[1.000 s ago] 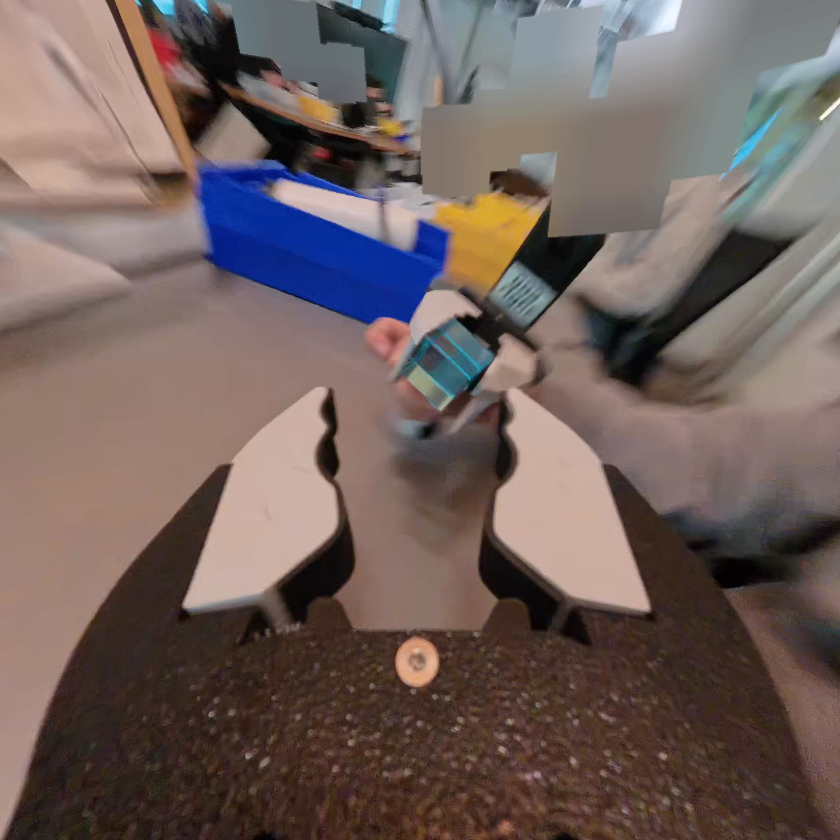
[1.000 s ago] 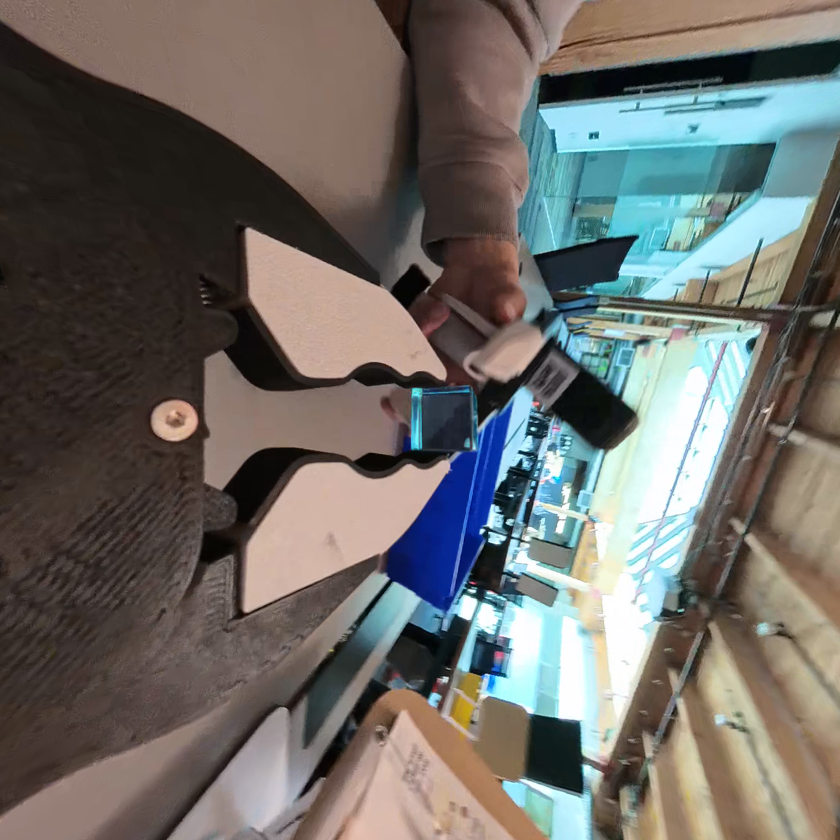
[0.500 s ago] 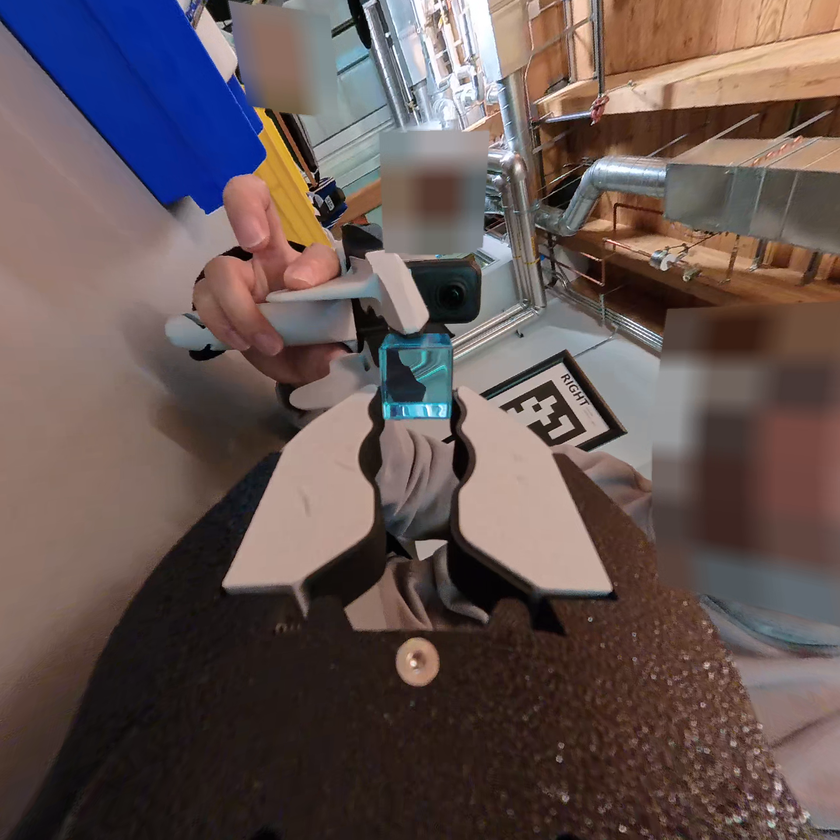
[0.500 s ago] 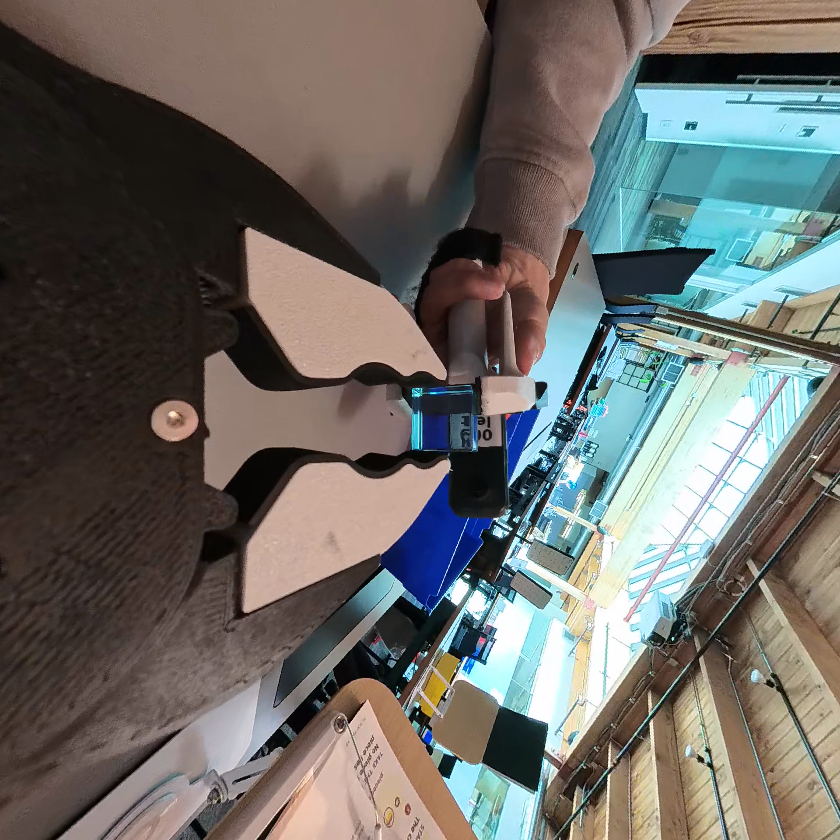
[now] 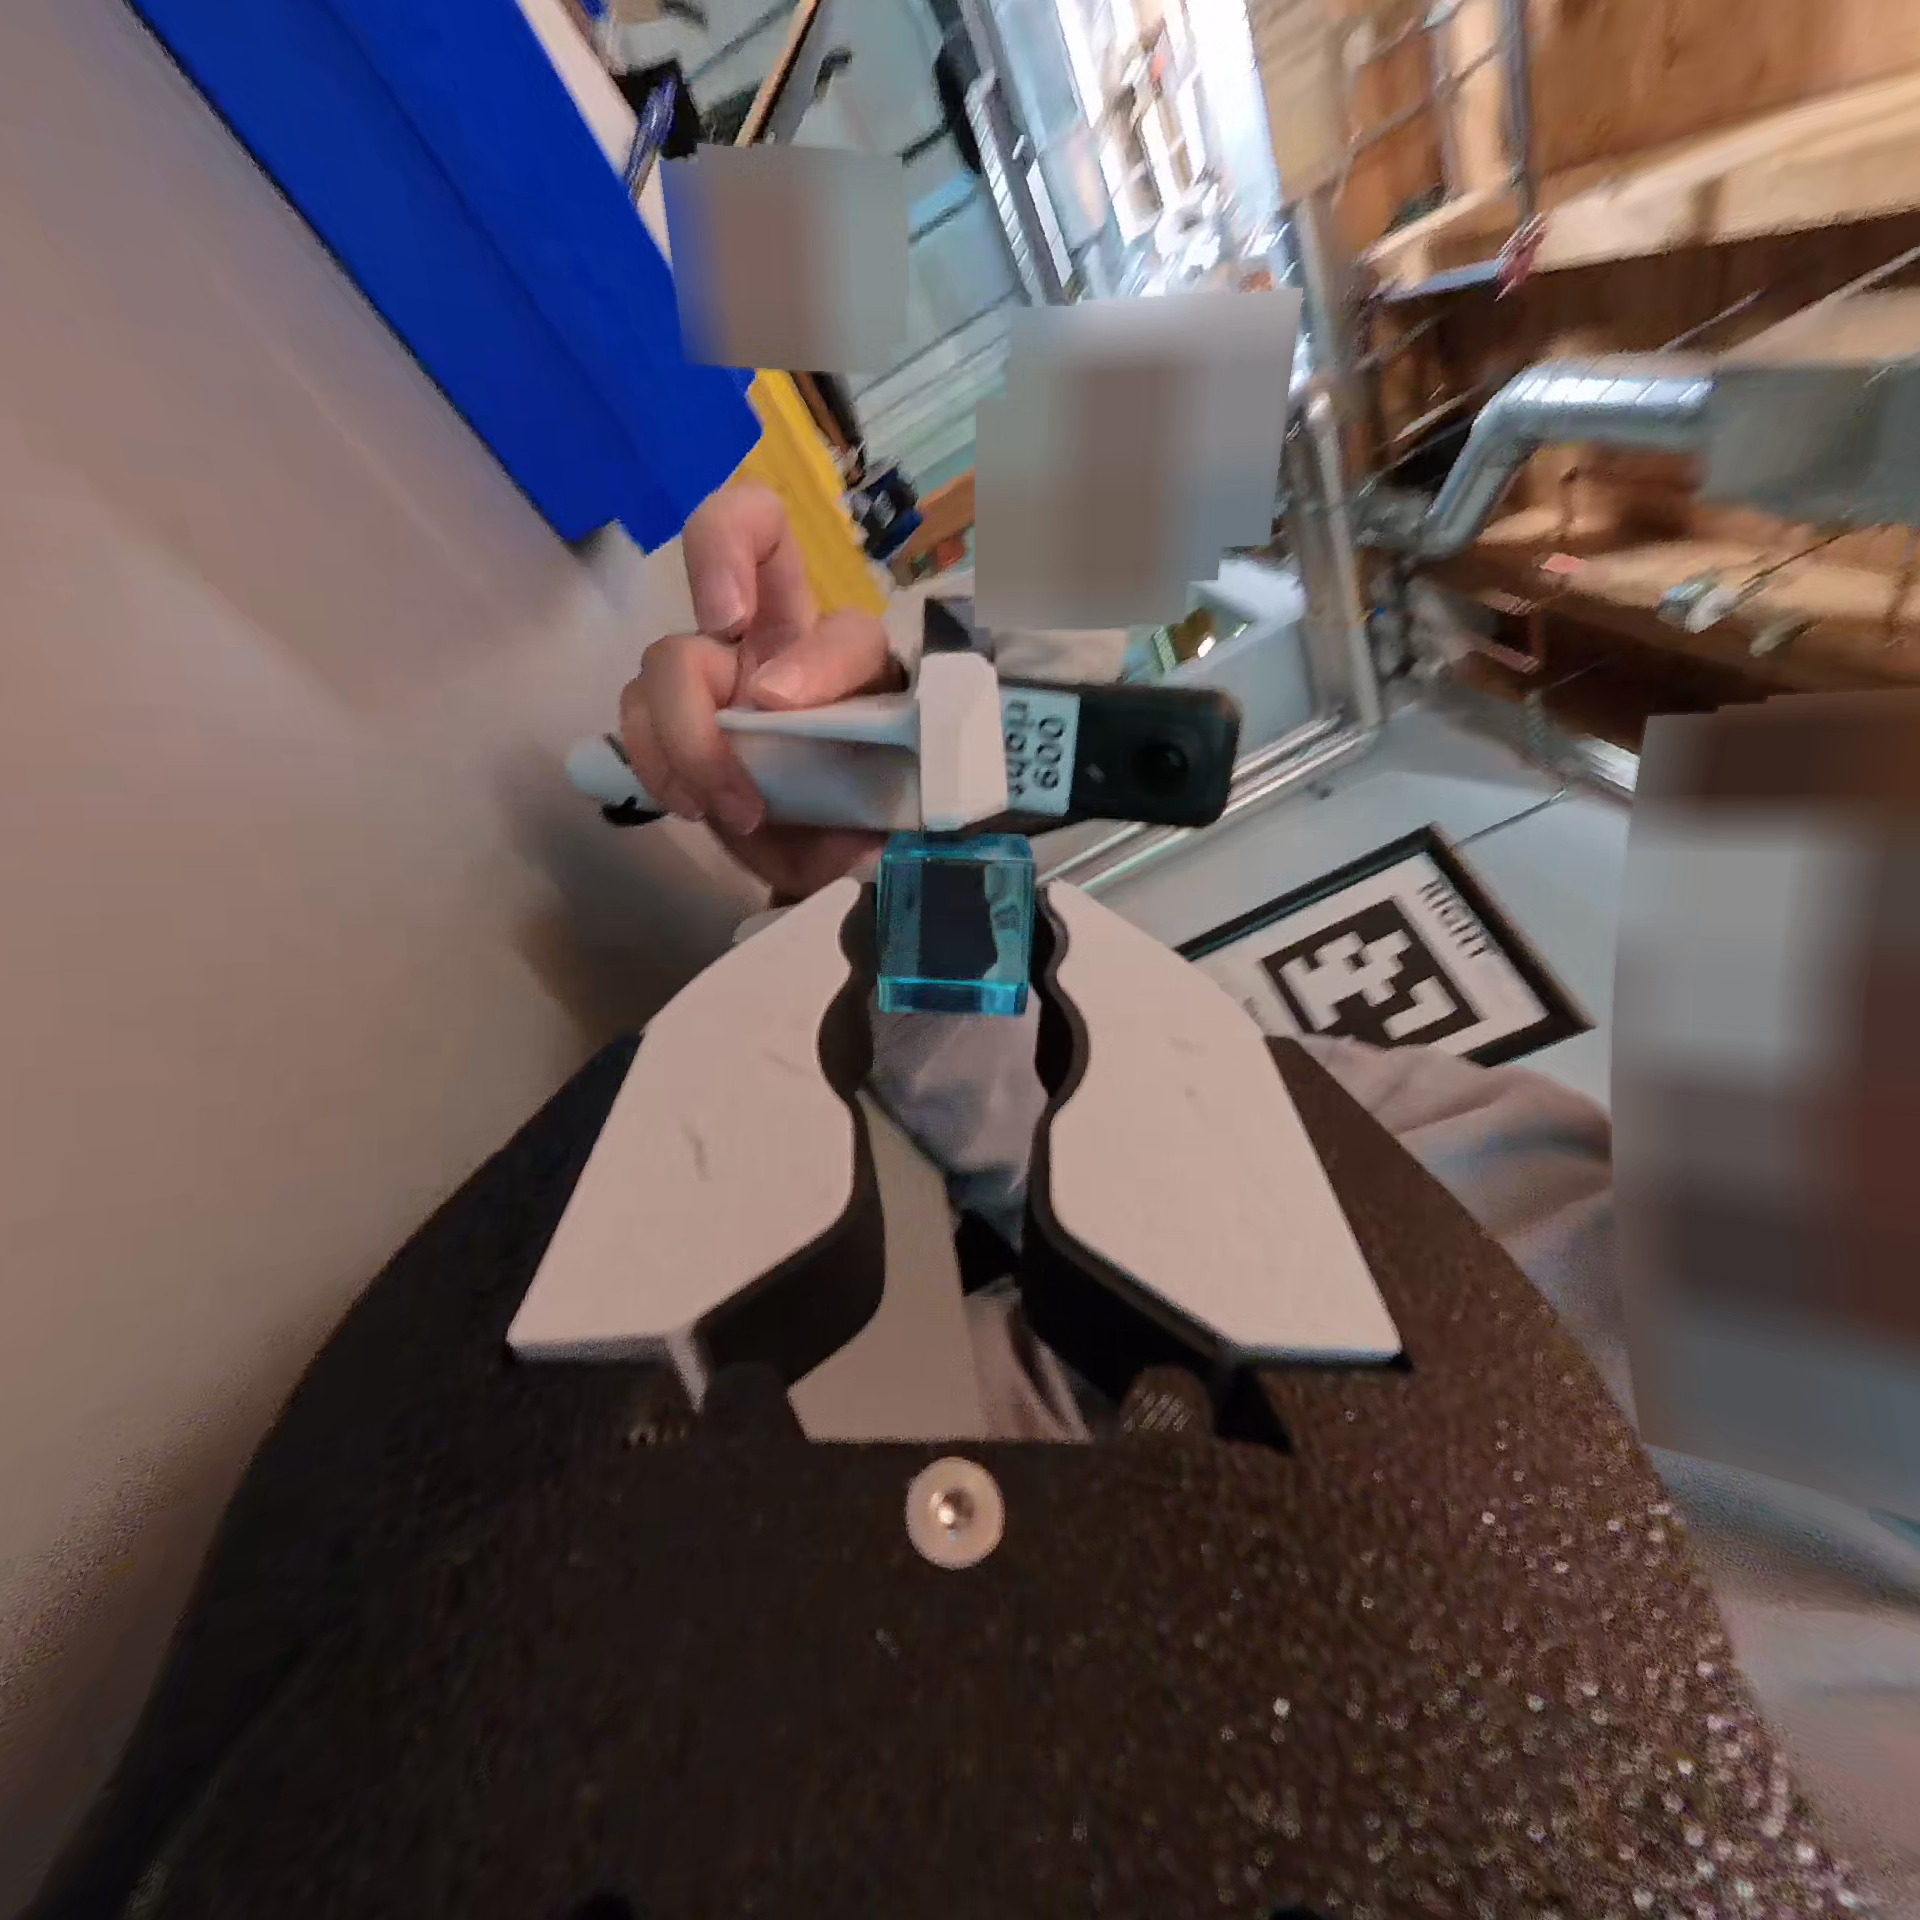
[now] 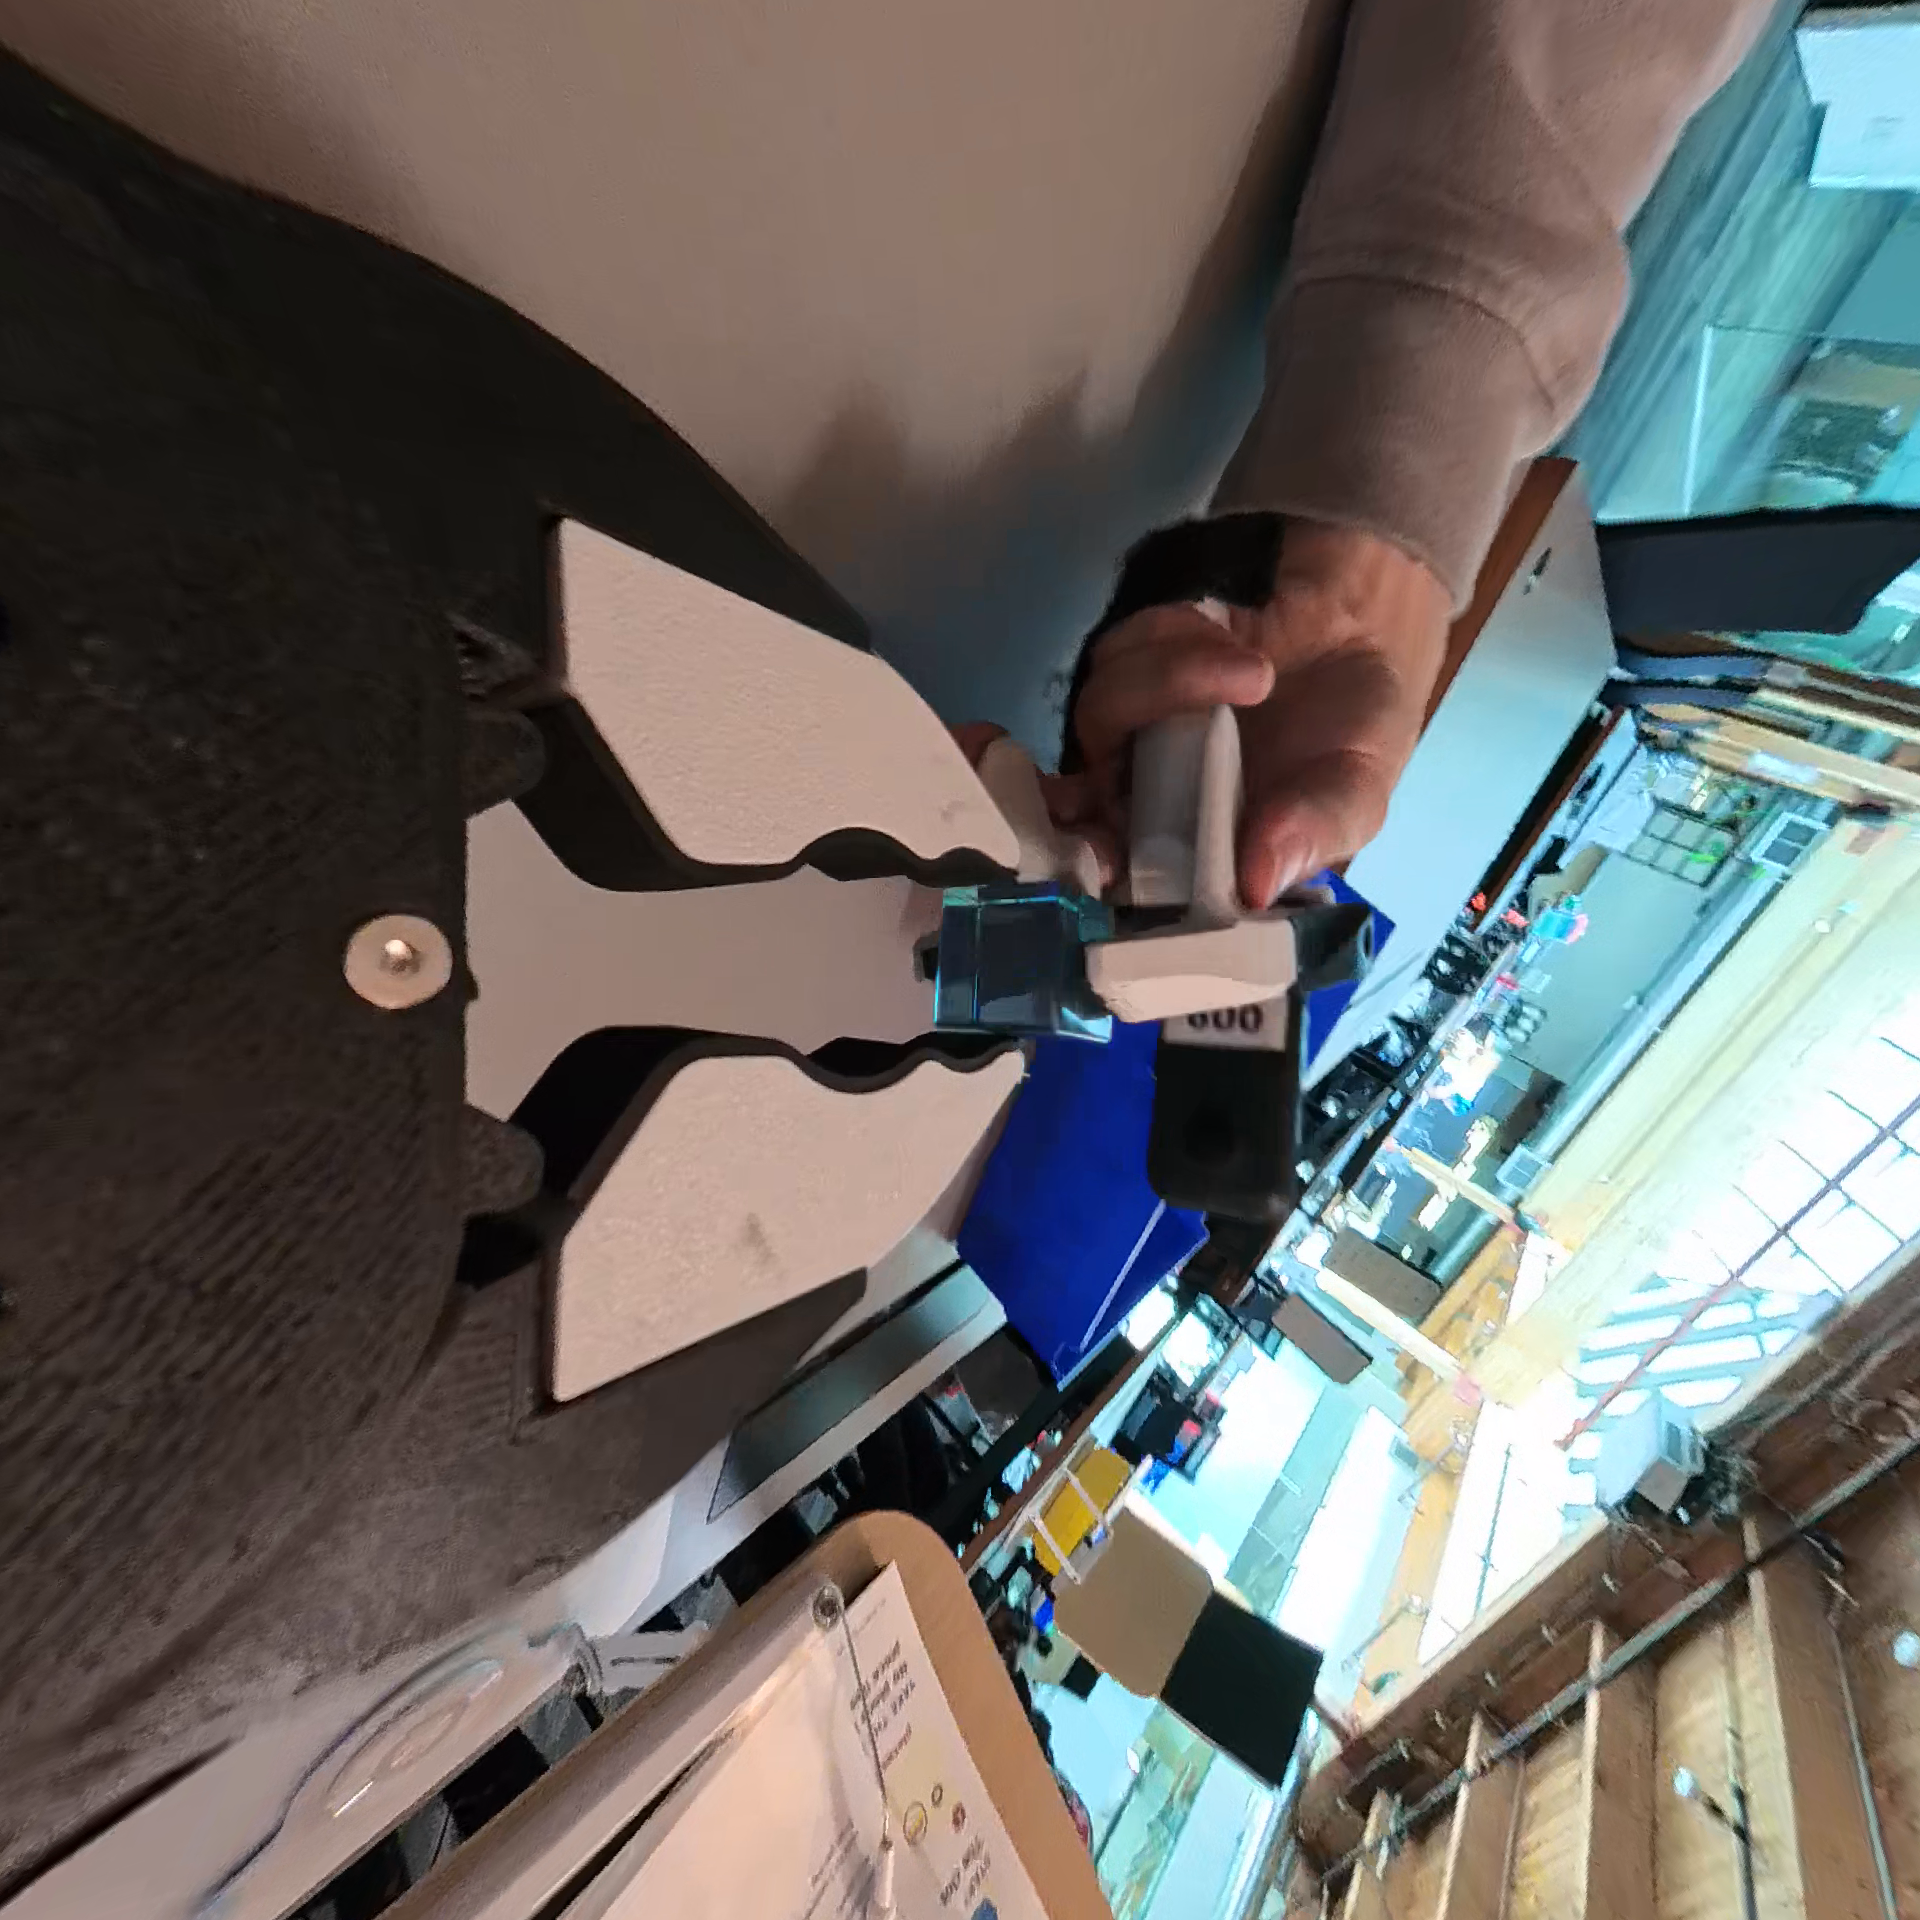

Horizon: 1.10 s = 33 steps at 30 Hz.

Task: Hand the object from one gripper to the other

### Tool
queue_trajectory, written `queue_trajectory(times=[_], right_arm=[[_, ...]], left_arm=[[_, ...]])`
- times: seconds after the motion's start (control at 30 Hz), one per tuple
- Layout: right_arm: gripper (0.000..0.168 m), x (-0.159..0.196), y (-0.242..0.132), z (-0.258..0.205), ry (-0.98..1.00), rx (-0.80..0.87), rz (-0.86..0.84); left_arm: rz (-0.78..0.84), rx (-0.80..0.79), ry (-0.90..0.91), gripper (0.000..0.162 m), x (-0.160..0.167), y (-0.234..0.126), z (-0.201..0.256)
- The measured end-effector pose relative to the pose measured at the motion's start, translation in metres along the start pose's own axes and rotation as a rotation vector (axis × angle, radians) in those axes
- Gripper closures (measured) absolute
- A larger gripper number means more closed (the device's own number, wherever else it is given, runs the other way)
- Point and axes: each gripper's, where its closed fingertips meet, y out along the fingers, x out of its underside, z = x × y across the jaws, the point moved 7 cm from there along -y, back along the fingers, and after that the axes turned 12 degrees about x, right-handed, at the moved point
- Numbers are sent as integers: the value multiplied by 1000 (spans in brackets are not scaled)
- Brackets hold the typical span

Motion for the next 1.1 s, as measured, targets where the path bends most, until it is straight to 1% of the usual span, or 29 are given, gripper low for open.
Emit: queue_trajectory(times=[0.03,0.1,0.17,0.2,0.3,0.37,0.4,0.5,0.57,0.6,0.67,0.7,0.77,0.83,0.9,0.93,1.0,1.03,1.1], right_arm=[[138,0,-2,-2,8,-28,-14],[119,-4,-4,-1,56,-66,-29],[108,-11,-8,-2,97,-122,-32],[106,-14,-9,-5,100,-156,-40],[111,-21,-11,-17,99,-276,-68],[110,-26,-11,-26,116,-358,-79],[114,-28,-11,-31,116,-403,-88],[134,-31,-13,-46,103,-529,-124],[133,-29,-12,-52,94,-565,-160],[138,-28,-12,-53,83,-574,-168],[139,-27,-11,-54,61,-599,-187],[140,-26,-10,-52,47,-570,-197],[140,-25,-6,-41,38,-447,-195],[140,-23,1,-20,48,-221,-180],[140,-19,6,1,48,37,-172],[140,-16,6,9,12,147,-193],[140,-9,6,18,-113,315,-272],[139,-7,6,22,-174,420,-311],[140,-6,8,23,-278,548,-349]], left_arm=[[-43,-27,8,135,2,0,0],[-120,-63,10,135,7,-1,0],[-191,-18,-18,135,12,2,3],[-218,2,-31,135,15,5,5],[-362,68,-68,135,29,13,9],[-453,102,-83,135,39,18,11],[-486,112,-87,135,43,20,12],[-543,134,-102,135,50,23,12],[-576,137,-110,135,54,23,11],[-592,132,-116,135,56,23,10],[-606,123,-122,135,58,23,8],[-588,114,-114,135,55,22,7],[-481,99,-61,135,42,18,8],[-290,60,21,133,20,12,9],[-111,-42,115,117,0,2,6],[-58,-82,140,113,-5,-2,5],[-22,-131,141,111,-8,-8,1],[-10,-140,136,106,-8,-7,0],[23,-191,156,103,-11,-6,-6]])
